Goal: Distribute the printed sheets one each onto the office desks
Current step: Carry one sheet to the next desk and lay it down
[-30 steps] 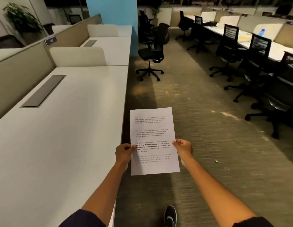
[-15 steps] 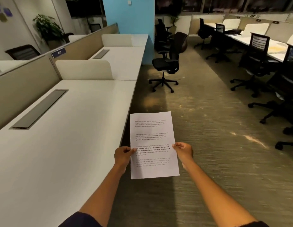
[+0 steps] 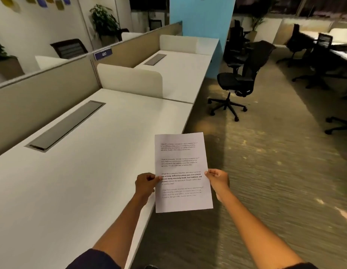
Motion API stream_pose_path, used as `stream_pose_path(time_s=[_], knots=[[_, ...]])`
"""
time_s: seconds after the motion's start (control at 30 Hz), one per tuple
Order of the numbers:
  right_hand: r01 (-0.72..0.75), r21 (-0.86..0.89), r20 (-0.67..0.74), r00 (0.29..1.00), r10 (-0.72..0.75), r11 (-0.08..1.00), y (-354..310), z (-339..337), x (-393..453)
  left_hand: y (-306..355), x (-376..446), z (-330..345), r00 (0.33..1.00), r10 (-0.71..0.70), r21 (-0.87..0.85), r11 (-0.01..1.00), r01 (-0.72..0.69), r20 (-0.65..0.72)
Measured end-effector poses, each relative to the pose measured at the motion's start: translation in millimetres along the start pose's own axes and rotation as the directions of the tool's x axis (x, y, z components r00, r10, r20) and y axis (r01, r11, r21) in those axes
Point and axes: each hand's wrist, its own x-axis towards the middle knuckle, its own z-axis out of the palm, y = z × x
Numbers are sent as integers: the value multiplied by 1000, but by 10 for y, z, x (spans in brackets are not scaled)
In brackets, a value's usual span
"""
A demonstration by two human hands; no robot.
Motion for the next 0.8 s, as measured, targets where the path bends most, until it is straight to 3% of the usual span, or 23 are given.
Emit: stream_pose_path(time_s=[0.23,0.43,0.57,0.8], knots=[[14,-77,137,991,-3,997,-512,1048,860,192,863,-551,992,-24,-35,999,20,-122],[72,-207,286,958,-10,976,-743,2064,1209,83,1167,-1179,947,-88,-52,996,75,-309],[203,-307,424,904,-58,930,-866,2693,1303,-46,1210,-1528,877,-158,-79,987,137,-454],[317,-335,644,765,-30,887,-1005,3751,1300,-235,1171,-2004,688,-243,-74,961,266,-684]])
